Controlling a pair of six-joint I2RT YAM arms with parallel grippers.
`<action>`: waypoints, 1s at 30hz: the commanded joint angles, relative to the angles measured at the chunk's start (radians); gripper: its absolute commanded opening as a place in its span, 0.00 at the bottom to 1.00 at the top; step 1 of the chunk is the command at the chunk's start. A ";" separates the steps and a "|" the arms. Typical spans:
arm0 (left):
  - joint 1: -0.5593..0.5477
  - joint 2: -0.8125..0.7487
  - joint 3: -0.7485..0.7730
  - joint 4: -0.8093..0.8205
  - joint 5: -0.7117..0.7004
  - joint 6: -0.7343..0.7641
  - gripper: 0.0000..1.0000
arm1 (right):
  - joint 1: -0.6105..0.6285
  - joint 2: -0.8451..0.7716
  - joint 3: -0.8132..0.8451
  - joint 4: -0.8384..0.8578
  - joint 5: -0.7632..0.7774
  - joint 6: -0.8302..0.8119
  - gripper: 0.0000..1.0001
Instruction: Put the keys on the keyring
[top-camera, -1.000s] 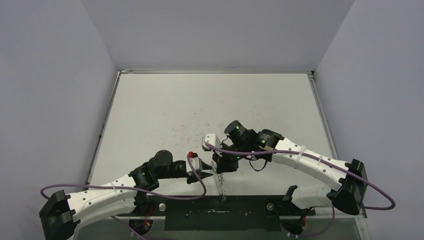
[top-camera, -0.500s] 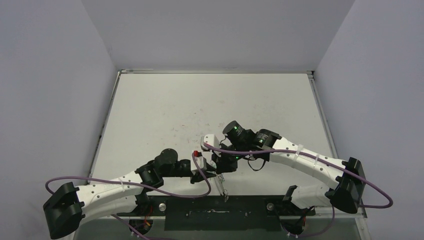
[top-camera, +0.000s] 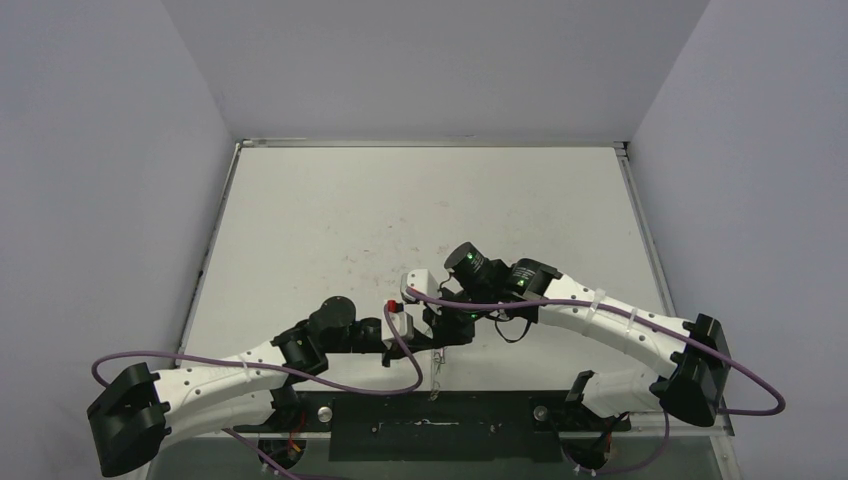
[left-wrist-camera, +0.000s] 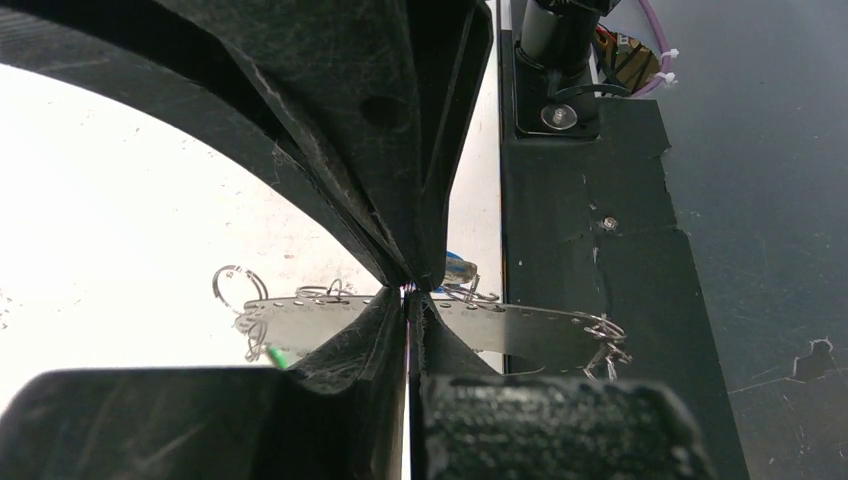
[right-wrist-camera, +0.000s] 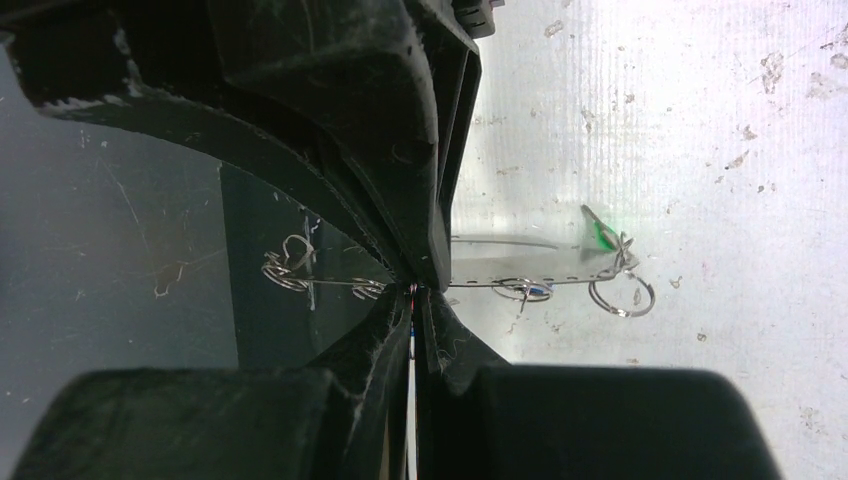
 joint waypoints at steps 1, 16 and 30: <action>-0.008 -0.007 0.034 0.053 0.016 -0.017 0.00 | 0.006 -0.003 0.055 0.049 0.017 0.003 0.00; -0.008 -0.095 -0.120 0.348 -0.081 -0.102 0.00 | -0.104 -0.163 -0.098 0.234 -0.151 -0.010 0.43; -0.009 -0.142 -0.179 0.485 -0.064 -0.115 0.00 | -0.135 -0.222 -0.246 0.432 -0.266 -0.033 0.40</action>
